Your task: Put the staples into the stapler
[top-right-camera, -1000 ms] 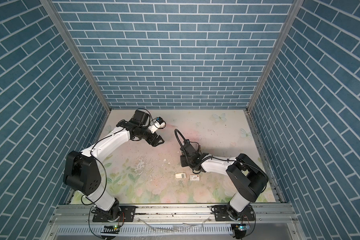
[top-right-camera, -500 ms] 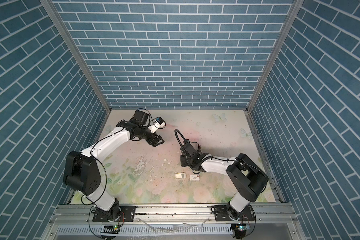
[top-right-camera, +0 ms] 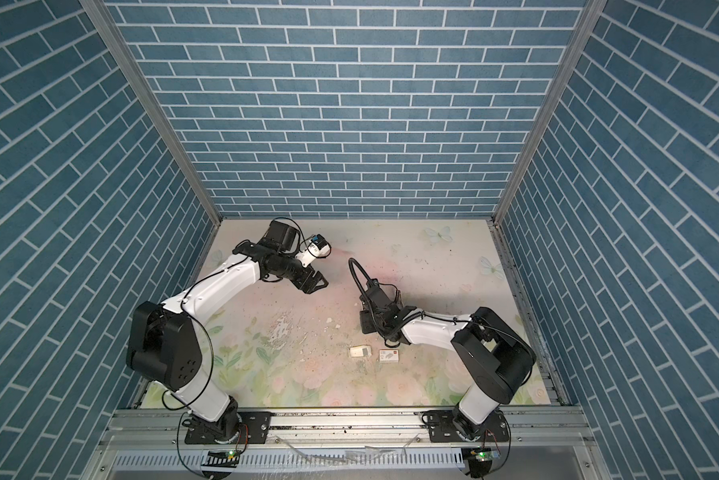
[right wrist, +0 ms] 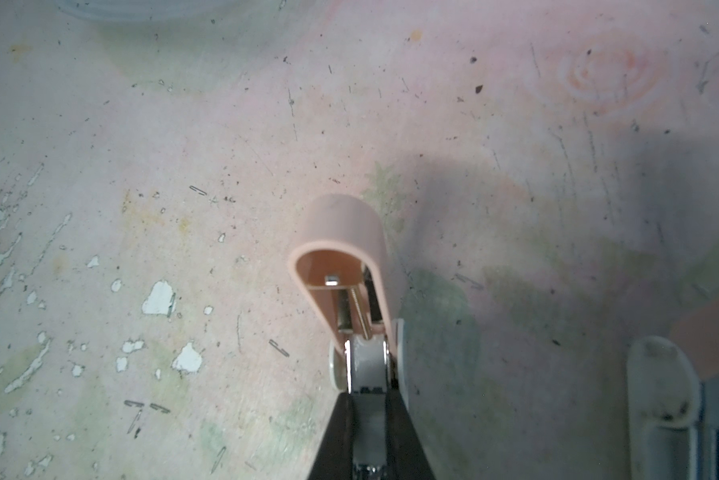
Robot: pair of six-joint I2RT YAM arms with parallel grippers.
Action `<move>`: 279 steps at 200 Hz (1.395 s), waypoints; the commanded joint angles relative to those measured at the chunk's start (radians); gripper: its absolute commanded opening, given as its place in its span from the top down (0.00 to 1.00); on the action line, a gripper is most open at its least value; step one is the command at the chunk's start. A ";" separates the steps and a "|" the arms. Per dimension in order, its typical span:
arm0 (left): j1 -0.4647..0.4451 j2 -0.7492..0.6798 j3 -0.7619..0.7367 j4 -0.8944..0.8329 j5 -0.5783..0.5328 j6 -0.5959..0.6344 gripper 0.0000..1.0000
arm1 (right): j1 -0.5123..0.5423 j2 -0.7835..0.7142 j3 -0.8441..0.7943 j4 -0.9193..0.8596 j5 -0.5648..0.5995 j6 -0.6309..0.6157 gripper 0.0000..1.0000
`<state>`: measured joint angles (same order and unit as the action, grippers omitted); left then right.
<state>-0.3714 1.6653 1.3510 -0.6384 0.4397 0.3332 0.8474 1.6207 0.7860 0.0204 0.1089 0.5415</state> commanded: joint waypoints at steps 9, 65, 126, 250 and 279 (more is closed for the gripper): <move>0.007 -0.020 -0.013 -0.004 0.015 0.008 0.19 | -0.001 0.034 0.007 -0.029 0.009 -0.015 0.87; 0.007 -0.022 -0.012 -0.004 0.016 0.008 0.19 | 0.006 0.041 0.010 -0.038 0.018 -0.017 0.85; 0.007 -0.024 -0.012 -0.005 0.013 0.009 0.19 | 0.014 0.042 0.017 -0.048 0.029 -0.020 0.84; 0.009 -0.021 -0.006 -0.006 0.016 0.007 0.19 | 0.030 0.030 0.024 -0.079 0.055 -0.025 0.82; 0.008 -0.021 -0.006 -0.008 0.017 0.006 0.19 | 0.033 0.021 0.022 -0.086 0.064 -0.024 0.81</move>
<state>-0.3714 1.6650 1.3476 -0.6376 0.4400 0.3332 0.8726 1.6341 0.8017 -0.0010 0.1455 0.5411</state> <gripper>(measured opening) 0.811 0.186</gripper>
